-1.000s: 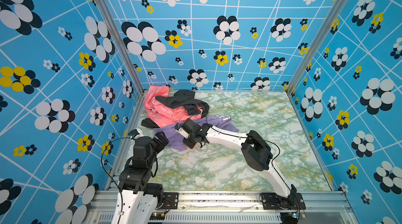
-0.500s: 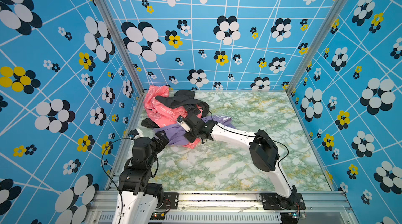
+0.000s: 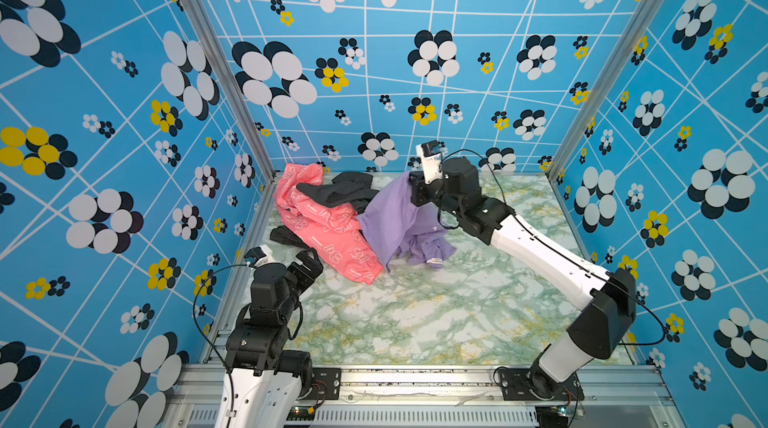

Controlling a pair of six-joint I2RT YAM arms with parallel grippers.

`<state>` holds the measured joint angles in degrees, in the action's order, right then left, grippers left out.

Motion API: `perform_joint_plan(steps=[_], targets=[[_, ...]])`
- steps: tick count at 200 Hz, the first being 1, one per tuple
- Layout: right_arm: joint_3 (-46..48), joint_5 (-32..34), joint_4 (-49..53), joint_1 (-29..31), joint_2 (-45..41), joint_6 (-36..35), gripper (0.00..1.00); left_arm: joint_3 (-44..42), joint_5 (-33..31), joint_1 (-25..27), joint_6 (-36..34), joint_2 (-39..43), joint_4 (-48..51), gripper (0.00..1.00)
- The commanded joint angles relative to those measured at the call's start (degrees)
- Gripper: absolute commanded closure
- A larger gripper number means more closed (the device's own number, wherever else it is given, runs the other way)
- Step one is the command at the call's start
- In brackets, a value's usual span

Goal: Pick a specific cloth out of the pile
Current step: 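Lift the lavender shirt with the right gripper and carry it toward the far corner, then lower the lavender shirt onto the table and open the right gripper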

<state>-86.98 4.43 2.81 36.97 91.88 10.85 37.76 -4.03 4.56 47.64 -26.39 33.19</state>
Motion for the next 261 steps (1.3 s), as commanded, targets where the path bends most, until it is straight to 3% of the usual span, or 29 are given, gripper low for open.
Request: perform_joint_plan(steps=[1,45,95,171,220,261], targets=[[4.2,3.52,-5.47,-6.32,-4.52,7.09,1.0,-0.58,0.73,-0.43,0.77,0.56,-0.82,0.01],[5.81,9.98,-2.68,-19.16,-8.26,14.02,1.0,-1.26,1.06,-0.43,0.88,0.38,-1.62,0.01],[-9.77,10.34,0.86,-28.57,-1.91,16.16,1.0,-1.93,1.33,-0.49,0.88,-0.06,-2.55,0.01],[-32.42,4.61,9.0,-29.85,12.54,13.95,1.0,-2.32,1.01,-0.6,-0.36,0.16,-2.54,0.01],[-38.42,2.04,12.06,-32.08,16.43,10.44,1.0,-2.55,1.15,-0.77,-0.2,0.11,-2.86,0.01],[-38.23,2.39,13.66,-33.25,16.78,8.53,1.0,-2.43,1.16,-0.86,-0.39,0.4,-2.68,0.01]])
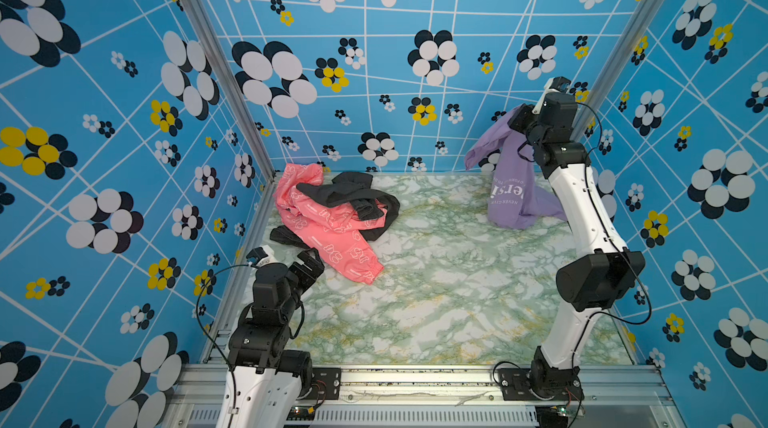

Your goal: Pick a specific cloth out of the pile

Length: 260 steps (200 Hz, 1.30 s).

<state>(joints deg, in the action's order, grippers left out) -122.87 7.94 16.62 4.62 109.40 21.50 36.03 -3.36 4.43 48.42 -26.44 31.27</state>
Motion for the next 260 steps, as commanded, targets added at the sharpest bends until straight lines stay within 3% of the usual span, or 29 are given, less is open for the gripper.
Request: perform_joint_plan(steps=[1,55,67,80,86,105,118,148,223,260], targets=[[-2.32,-1.11,-0.17,-0.96,-0.76,-2.14,1.0,-0.7,0.47,-0.73,-1.11,0.43,-0.81,0.01],[2.2,1.55,1.56,-2.72,-2.48,-2.2,0.97,-0.77,0.8,-0.87,-1.03,0.44,-0.77,0.01],[3.14,3.62,3.12,-3.24,-2.83,-1.59,0.8,-0.85,0.81,-1.0,-1.14,0.45,-0.77,0.01],[4.8,6.11,4.35,-4.12,-3.74,1.3,0.47,-0.91,0.89,-1.09,-1.14,0.42,-0.79,0.01],[6.03,6.55,4.35,-4.69,-4.4,3.04,0.36,-0.93,0.86,-1.16,-1.14,0.46,-0.77,0.01],[11.62,6.62,0.64,-6.29,-7.59,7.44,0.2,-1.01,0.98,-1.33,-1.23,0.48,-0.79,0.01],[15.23,7.53,-2.81,-6.6,-10.02,8.55,0.15,-1.06,1.07,-1.34,-1.19,0.42,-0.9,0.01],[17.64,6.55,-5.92,-6.56,-12.2,8.83,0.13,-1.31,1.32,-1.41,-0.88,0.34,-1.26,0.01],[18.38,-3.34,-4.55,-6.33,-10.12,11.5,0.13,-1.59,1.46,-1.59,-0.69,0.2,-1.54,0.01],[28.73,-6.76,-8.34,-5.75,-13.39,9.66,0.1,-2.26,1.03,-1.69,-1.95,0.25,-2.0,0.01]])
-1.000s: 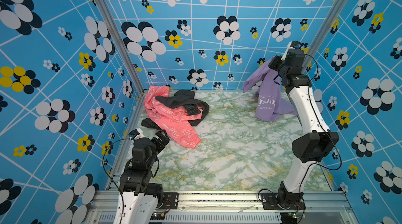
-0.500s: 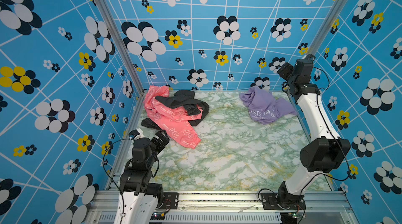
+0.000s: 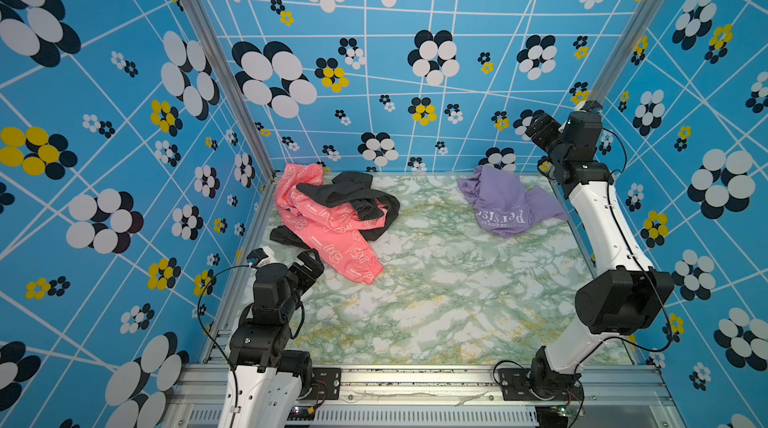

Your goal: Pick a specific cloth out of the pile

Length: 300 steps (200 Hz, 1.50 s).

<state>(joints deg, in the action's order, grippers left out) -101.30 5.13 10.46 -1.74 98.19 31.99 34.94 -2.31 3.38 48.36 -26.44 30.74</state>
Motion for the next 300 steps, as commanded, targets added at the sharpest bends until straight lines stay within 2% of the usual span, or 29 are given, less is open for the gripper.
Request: perform_joint_plan(steps=[1,38,63,101,119,162,201,214,241,267,288,300], targets=[[7.6,-4.01,-2.41,0.65,-2.37,-0.9,0.1,-1.13,-0.04,-0.6,-2.01,0.25,-1.52,0.01],[29.77,-2.63,-11.92,0.63,-11.89,-7.15,0.06,-2.9,-1.68,-0.72,-9.62,-0.08,-7.85,0.01],[42.98,-0.11,-15.08,0.65,-18.54,-13.13,0.02,-5.16,-6.13,-0.74,-15.46,-1.85,-15.35,0.01],[65.66,8.29,-26.57,0.59,-28.02,-16.83,0.01,-7.66,-12.3,-0.81,-25.96,-10.27,-28.88,0.01],[72.44,12.03,-32.76,0.59,-29.87,-17.95,0.01,-8.66,-14.01,-0.87,-29.44,-15.22,-36.05,0.01],[74.55,12.87,-37.29,0.55,-27.14,-21.54,0.01,-10.53,-17.2,-0.92,-36.17,-28.33,-51.1,0.01],[77.04,8.32,-48.71,0.59,-21.49,-25.75,0.01,-15.13,-14.93,-0.92,-41.95,-37.6,-65.19,0.01],[77.45,7.61,-49.41,0.52,-20.42,-25.96,0.01,-15.87,-14.1,-0.89,-43.63,-39.6,-67.87,0.01],[81.2,3.54,-60.77,0.58,-15.1,-27.61,0.01,-18.21,-11.96,-1.0,-45.34,-44.48,-76.89,0.01],[83.75,3.23,-72.15,0.59,-8.82,-27.64,0.01,-18.24,-9.88,-1.08,-45.46,-51.88,-83.77,0.01],[80.66,1.77,-62.81,0.57,-10.82,-28.06,0.01,-17.56,-8.7,-1.09,-45.71,-58.12,-88.03,0.01],[79.5,0.24,-62.13,0.67,-9.97,-28.69,0.01,-17.21,-7.96,-1.05,-46.14,-61.01,-90.34,0.01]])
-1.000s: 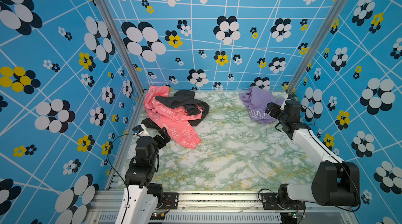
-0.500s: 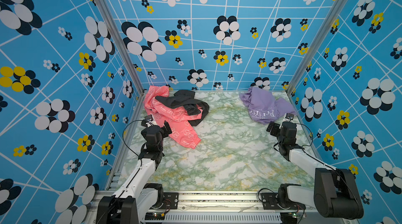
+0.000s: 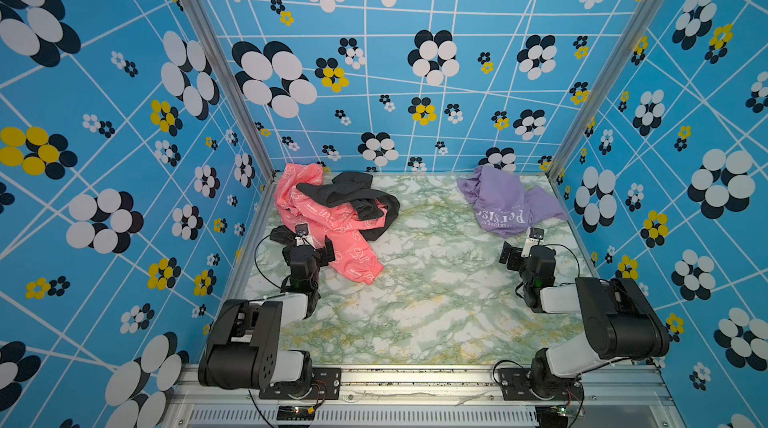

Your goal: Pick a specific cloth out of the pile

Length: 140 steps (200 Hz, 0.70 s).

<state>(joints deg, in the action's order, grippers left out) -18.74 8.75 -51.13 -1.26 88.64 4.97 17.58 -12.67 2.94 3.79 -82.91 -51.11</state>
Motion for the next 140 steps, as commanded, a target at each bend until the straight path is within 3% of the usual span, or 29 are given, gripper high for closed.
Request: perform_joint_plan(steps=[1,28,140], targets=[[-3.19,-3.57,-0.54,0.15,-0.32,-1.74,0.01,0.2,2.48,-0.63,-1.58,-4.71,-8.53,0.01],[-3.67,-5.01,0.69,0.17,-0.46,-2.56,0.01,3.22,2.7,-0.61,-1.66,-5.69,-3.34,0.01],[-3.74,-3.92,0.64,0.88,-0.4,-2.95,0.01,3.07,2.47,-0.48,-1.95,-5.94,-4.17,0.01]])
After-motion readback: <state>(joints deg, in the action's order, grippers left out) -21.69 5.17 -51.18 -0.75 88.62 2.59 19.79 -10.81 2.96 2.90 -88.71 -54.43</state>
